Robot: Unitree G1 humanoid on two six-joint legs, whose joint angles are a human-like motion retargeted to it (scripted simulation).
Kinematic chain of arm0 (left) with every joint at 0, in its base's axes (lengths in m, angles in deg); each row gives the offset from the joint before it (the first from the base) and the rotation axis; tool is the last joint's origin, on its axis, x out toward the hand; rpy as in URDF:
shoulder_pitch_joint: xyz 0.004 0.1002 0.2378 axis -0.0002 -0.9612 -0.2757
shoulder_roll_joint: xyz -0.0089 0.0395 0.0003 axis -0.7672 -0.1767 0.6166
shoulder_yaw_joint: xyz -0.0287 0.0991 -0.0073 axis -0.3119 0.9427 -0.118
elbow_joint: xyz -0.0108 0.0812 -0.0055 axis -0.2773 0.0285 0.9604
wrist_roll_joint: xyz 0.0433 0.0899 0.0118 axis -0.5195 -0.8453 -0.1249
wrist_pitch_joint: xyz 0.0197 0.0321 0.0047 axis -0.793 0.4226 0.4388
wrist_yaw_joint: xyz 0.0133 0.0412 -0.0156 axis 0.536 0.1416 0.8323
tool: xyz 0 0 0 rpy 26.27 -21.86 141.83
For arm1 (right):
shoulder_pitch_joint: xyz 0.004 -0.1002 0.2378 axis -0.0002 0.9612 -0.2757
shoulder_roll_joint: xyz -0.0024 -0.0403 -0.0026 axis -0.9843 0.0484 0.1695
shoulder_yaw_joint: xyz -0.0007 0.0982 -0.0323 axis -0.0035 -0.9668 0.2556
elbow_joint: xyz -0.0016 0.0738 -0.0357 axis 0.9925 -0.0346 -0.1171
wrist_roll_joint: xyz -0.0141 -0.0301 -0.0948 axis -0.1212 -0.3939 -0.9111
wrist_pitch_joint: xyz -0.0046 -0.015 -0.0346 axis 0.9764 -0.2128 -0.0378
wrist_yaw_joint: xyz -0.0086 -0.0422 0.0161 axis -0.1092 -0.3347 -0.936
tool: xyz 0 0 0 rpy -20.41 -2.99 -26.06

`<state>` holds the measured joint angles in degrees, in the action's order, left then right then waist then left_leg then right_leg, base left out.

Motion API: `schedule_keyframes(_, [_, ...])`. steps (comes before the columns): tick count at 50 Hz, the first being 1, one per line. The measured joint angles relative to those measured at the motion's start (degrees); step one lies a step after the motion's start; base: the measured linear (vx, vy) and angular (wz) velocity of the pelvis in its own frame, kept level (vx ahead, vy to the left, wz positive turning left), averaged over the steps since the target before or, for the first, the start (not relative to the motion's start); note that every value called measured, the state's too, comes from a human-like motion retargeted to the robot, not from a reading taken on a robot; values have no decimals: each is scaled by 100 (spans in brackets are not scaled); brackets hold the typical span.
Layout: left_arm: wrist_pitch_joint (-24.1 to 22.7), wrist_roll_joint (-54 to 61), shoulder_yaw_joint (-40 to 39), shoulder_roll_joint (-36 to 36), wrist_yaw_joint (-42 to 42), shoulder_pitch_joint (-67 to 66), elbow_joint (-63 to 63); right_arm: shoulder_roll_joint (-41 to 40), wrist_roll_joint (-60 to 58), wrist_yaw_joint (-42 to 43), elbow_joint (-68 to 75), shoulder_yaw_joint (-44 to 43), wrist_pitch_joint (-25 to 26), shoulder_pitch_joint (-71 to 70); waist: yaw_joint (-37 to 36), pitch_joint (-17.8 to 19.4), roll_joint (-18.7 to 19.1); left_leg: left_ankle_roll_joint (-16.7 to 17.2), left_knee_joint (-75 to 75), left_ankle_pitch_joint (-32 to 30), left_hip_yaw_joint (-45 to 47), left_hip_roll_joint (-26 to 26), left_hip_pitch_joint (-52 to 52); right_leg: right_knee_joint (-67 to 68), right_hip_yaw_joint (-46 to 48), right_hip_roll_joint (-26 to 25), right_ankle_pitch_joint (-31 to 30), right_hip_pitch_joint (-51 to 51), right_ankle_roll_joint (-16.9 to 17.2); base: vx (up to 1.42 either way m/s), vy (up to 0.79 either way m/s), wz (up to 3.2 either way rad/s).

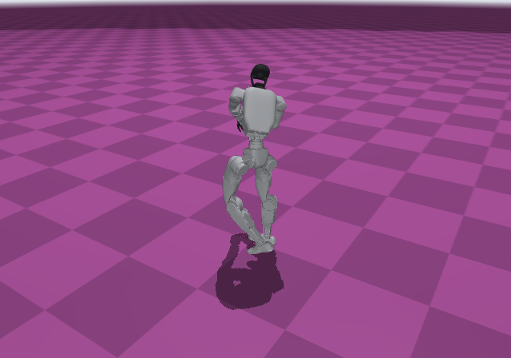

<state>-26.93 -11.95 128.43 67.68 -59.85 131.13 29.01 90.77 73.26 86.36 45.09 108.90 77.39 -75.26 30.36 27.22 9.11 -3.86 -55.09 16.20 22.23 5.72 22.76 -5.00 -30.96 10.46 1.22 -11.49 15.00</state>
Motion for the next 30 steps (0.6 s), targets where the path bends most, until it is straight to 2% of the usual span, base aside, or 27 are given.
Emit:
schedule_keyframes(2, [-437,-621,346,-133,-235,-463,-1244,162,-74,-308,-1221,-1291,-274,1596,386,54,-30,-51,417,49,381,-219,437,0,-364,90,195,-134,-335,51,37,-167])
schedule_keyframes(5, [-1268,445,489,-756,-662,-717,-3222,965,-436,-518,-2693,-2533,-323,3564,947,75,226,-113,1028,119,851,-880,591,0,-958,12,440,-38,-981,59,32,-225])
schedule_keyframes(8, [-1372,572,25,-872,-851,-38,-4338,1374,-1050,130,-3891,-3255,-1253,4248,1180,-81,364,-97,1663,140,909,-1512,431,0,-1561,-37,608,223,-1158,59,35,-250])
schedule_keyframes(10, [-1486,112,-624,-999,-824,531,-5135,1588,-1876,589,-4770,-3936,-1793,4253,1100,-363,447,41,2092,28,861,-1900,305,0,-1879,-36,698,359,-1133,57,39,-214])
schedule_keyframes(13, [-1701,-762,-1670,-1193,-557,1357,-6167,1959,-3467,1066,-5849,-4790,-1934,3515,854,-867,579,226,2548,-150,1133,-2508,110,0,-2082,36,879,561,-1137,53,42,-132])
schedule_keyframes(15, [-1768,-1453,-2205,-1261,-307,1954,-6640,2295,-4947,1647,-6314,-5044,-1880,2760,636,-1172,680,346,2777,-505,1481,-2921,26,0,-2107,55,1015,708,-1225,50,43,-59])
schedule_keyframes(18, [-1653,-2303,-2496,-1091,11,2754,-6714,2652,-6547,2466,-6514,-4804,-1570,1536,250,-1614,722,671,3112,-1271,1336,-3222,97,0,-1981,1,1233,1031,-1384,47,45,-3])
schedule_keyframes(20, [-1372,-2842,-2432,-679,258,3323,-6354,2669,-6979,2897,-6461,-4387,-1389,713,-76,-1927,661,809,3160,-1355,785,-3140,289,0,-1682,12,1374,1286,-1385,43,44,77])
schedule_keyframes(23, [-946,-3384,-1972,226,610,4153,-5342,2303,-7264,3425,-6190,-3975,-1255,6,-781,-2444,210,693,2783,-920,32,-2773,666,0,-844,125,1460,1677,-1157,38,36,159])
schedule_keyframes(26, [-842,-3549,-1366,660,583,4587,-4535,1666,-7314,3497,-5693,-3938,-1244,-209,-1814,-2663,-617,557,2703,-772,-494,-2279,909,51,-5,182,1343,1989,-907,31,25,201])
schedule_keyframes(28, [-737,-3446,-917,689,401,4535,-3908,1128,-6524,2677,-5129,-3738,-1247,-433,-2574,-2561,-1207,495,2988,-843,-836,-1877,935,111,475,157,1180,2165,-814,26,17,230])
schedule_keyframes(30, [-354,-3177,-462,616,136,4274,-2918,747,-4671,1125,-3959,-3396,-614,-943,-3312,-2268,-1652,487,3465,-975,-1215,-1492,837,153,880,65,973,2352,-726,24,12,241])
